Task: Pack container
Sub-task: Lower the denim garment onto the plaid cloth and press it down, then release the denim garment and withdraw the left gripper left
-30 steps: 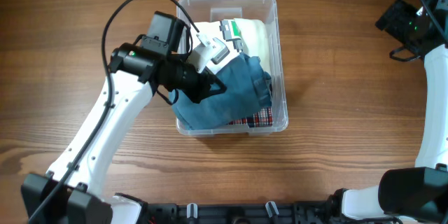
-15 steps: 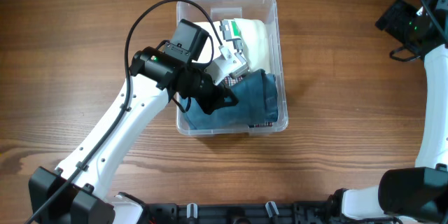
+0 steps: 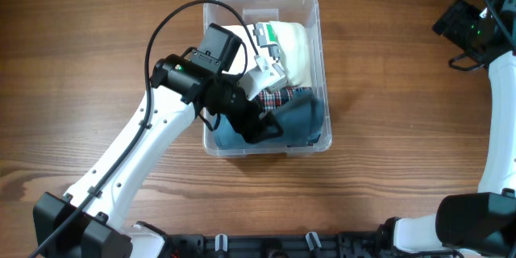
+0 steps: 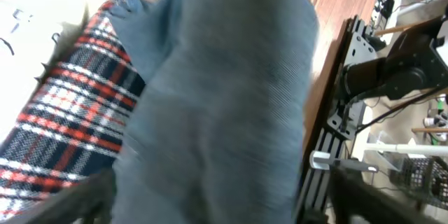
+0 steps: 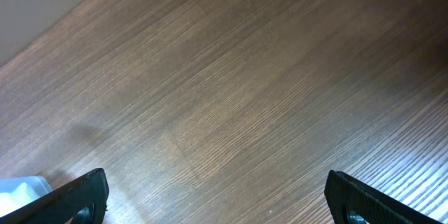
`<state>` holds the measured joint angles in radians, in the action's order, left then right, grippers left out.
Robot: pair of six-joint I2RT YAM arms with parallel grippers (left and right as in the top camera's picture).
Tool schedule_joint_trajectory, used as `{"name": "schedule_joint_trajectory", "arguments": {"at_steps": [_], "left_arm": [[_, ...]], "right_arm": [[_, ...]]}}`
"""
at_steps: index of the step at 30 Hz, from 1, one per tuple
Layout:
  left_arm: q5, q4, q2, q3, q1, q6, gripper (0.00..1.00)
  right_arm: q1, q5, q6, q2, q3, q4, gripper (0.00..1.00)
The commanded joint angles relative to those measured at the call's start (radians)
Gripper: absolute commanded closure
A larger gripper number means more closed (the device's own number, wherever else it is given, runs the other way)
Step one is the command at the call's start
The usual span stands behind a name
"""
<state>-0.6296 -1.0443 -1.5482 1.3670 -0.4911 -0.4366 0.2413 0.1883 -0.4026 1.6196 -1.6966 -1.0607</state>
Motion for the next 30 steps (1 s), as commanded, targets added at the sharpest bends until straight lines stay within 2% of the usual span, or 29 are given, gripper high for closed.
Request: {"name": "schedule_joint_trajectory", "arguments": {"at_steps": [1, 7, 13, 16, 19, 23, 27, 30], "left_arm": [[-0.023, 0.044, 0.003, 0.023, -0.005, 0.001, 0.00], [-0.023, 0.126, 0.003, 0.038, 0.000, 0.072, 0.00], [-0.022, 0.133, 0.022, 0.165, 0.038, 0.158, 0.00], [0.029, 0.127, 0.043, 0.267, 0.064, 0.282, 0.00], [0.172, 0.079, 0.078, 0.366, 0.075, 0.415, 0.00], [0.311, 0.022, 0.153, 0.399, 0.074, 0.609, 0.03], [0.371, -0.088, 0.234, 0.399, 0.074, 0.812, 0.03], [0.373, -0.208, 0.284, 0.399, 0.074, 0.871, 0.04]], "right_arm": [[0.005, 0.021, 0.008, 0.011, 0.004, 0.002, 0.00], [0.005, 0.021, 0.008, 0.011, 0.004, 0.002, 0.00], [0.005, 0.021, 0.008, 0.011, 0.004, 0.002, 0.00], [0.005, 0.021, 0.008, 0.011, 0.004, 0.002, 0.00], [0.005, 0.021, 0.008, 0.011, 0.004, 0.002, 0.00], [0.005, 0.021, 0.008, 0.011, 0.004, 0.002, 0.01], [0.005, 0.021, 0.008, 0.011, 0.004, 0.002, 0.00], [0.005, 0.021, 0.008, 0.011, 0.004, 0.002, 0.00]]}}
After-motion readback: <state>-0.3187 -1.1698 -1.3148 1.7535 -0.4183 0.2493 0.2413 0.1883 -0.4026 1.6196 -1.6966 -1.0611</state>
